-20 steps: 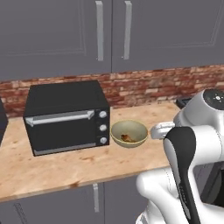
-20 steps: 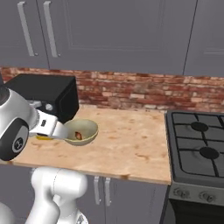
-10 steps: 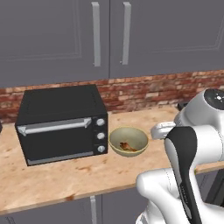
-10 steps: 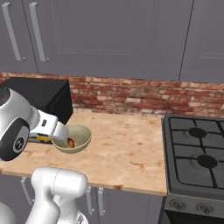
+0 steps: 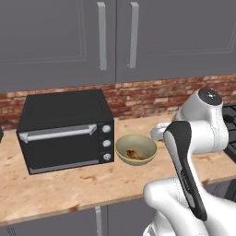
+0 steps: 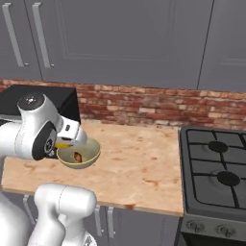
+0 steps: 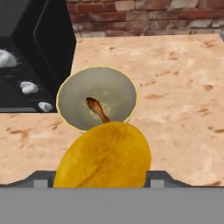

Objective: Take the mango, corn, and chicken drumstick from the freezer and place them in the bowl on the counter.

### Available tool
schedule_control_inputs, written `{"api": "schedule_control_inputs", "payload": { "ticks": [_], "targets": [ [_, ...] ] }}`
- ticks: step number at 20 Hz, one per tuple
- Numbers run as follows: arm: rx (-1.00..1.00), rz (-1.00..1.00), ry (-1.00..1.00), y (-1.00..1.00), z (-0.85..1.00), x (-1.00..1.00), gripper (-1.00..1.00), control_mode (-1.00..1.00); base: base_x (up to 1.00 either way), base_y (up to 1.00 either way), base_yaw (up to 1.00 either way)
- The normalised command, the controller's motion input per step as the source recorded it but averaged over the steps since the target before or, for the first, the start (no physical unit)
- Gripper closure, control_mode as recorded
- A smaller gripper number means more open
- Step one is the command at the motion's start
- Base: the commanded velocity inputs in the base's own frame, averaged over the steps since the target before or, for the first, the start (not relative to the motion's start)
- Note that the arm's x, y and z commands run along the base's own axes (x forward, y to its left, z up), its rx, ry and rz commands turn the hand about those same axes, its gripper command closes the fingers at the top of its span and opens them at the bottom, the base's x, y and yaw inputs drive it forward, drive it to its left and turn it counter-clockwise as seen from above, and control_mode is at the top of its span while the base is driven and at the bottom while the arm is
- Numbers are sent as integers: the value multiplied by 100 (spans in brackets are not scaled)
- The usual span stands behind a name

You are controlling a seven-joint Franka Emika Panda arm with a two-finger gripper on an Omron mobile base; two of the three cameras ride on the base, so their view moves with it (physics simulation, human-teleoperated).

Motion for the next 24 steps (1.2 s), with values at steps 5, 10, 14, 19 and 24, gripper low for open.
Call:
{"api": "schedule_control_inputs", "payload": {
  "ticks": [5, 10, 14, 19, 24],
  "targets": [
    [1, 7, 8, 2, -56, 68, 100, -100, 0, 0, 0],
    [0, 0, 4, 1, -43, 64, 100, -100, 0, 0, 0],
    [0, 0, 8, 7, -42, 58, 100, -100, 0, 0, 0],
    [0, 0, 8, 9, -46, 46, 100, -100, 0, 0, 0],
    [0, 0, 11, 0, -45, 38, 100, -100, 0, 0, 0]
  ]
}}
